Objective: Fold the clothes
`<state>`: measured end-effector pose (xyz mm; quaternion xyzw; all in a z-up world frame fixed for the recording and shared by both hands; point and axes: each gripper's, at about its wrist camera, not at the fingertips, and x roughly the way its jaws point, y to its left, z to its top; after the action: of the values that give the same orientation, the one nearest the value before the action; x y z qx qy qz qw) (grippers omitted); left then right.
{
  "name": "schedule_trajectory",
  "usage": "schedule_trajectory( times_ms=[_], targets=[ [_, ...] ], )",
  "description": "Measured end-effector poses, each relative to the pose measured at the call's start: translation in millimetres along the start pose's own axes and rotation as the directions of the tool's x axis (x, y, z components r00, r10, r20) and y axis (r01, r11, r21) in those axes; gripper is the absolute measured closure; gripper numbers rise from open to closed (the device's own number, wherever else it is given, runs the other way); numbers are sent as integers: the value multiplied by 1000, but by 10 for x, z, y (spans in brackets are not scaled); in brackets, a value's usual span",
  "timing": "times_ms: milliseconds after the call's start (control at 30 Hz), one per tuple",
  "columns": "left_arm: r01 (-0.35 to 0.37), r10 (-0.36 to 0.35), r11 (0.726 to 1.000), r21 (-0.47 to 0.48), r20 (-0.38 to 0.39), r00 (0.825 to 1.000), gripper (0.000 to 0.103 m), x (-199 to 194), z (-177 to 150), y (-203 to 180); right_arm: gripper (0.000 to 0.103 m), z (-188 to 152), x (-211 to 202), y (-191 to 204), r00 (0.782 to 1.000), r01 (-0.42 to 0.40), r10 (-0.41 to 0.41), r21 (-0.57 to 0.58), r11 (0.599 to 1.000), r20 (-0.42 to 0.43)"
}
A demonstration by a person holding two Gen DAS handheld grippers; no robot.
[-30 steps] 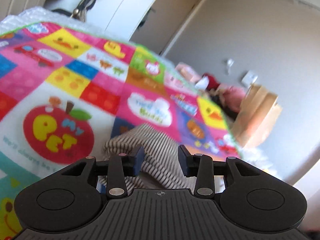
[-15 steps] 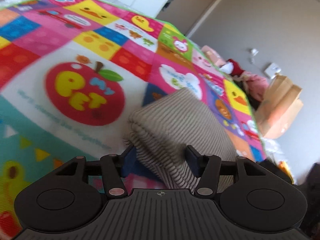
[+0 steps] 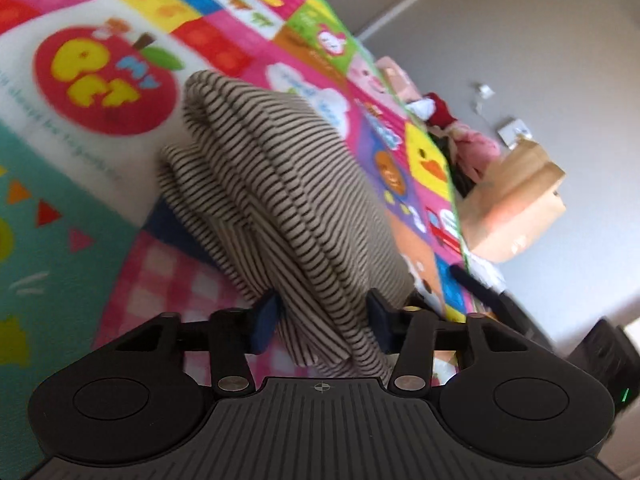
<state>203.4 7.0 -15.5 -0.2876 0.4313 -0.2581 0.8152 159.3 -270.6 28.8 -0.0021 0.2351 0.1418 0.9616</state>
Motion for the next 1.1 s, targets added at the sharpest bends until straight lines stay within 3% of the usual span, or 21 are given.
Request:
schedule_trajectory(
  times_ms=[100, 133, 200, 300, 433, 567, 633, 667, 700, 767, 900, 1000, 1100],
  targets=[
    [16, -16, 1000, -23, 3, 1000, 60, 19, -7, 21, 2, 112, 318, -341, 999, 9, -2, 135, 991, -54],
    [19, -19, 999, -36, 2, 1000, 60, 24, -15, 38, 6, 117, 454, -432, 996, 10, 5, 169, 986, -84],
    [17, -17, 999, -47, 2, 1000, 61, 29, -17, 73, 32, 43, 723, -564, 986, -1, 44, 253, 967, -163],
    [-1, 1, 1000, -28, 7, 1000, 62, 17, 20, 131, 40, -123, 753, -598, 980, -36, 112, 408, 912, -164],
    [-61, 60, 997, 37, 39, 997, 62, -65, 197, 190, 40, -332, 555, -375, 971, -89, 183, 474, 876, -156],
    [-114, 111, 992, 50, 69, 991, 61, -176, 376, 284, 39, -430, 358, -39, 959, -147, 232, 415, 898, -163],
    [-125, 120, 990, 67, 73, 990, 62, -251, 337, 233, 33, -476, 278, 18, 967, -138, 207, 383, 913, -146],
    [-133, 126, 987, 87, 79, 989, 66, -293, 296, 182, 26, -508, 255, -28, 974, -119, 185, 399, 909, -132],
    [-138, 128, 984, 112, 91, 988, 69, -335, 235, 107, 26, -540, 231, -107, 981, -92, 155, 428, 899, -115],
    [-86, 74, 989, 124, 97, 993, 74, -386, 119, -6, 26, -585, 180, -268, 992, -37, 89, 476, 879, -88],
    [-6, -4, 993, 122, 77, 997, 74, -324, -57, -122, 24, -528, 150, -412, 994, 20, 29, 462, 887, -101],
    [-60, 54, 995, 86, 70, 996, 74, -229, -103, -8, 18, -481, 151, -446, 994, 34, 16, 437, 899, -109],
    [-64, 55, 994, 88, 102, 993, 74, -356, -93, 50, 16, -496, 188, -442, 993, 27, 25, 422, 906, -118]
  ],
)
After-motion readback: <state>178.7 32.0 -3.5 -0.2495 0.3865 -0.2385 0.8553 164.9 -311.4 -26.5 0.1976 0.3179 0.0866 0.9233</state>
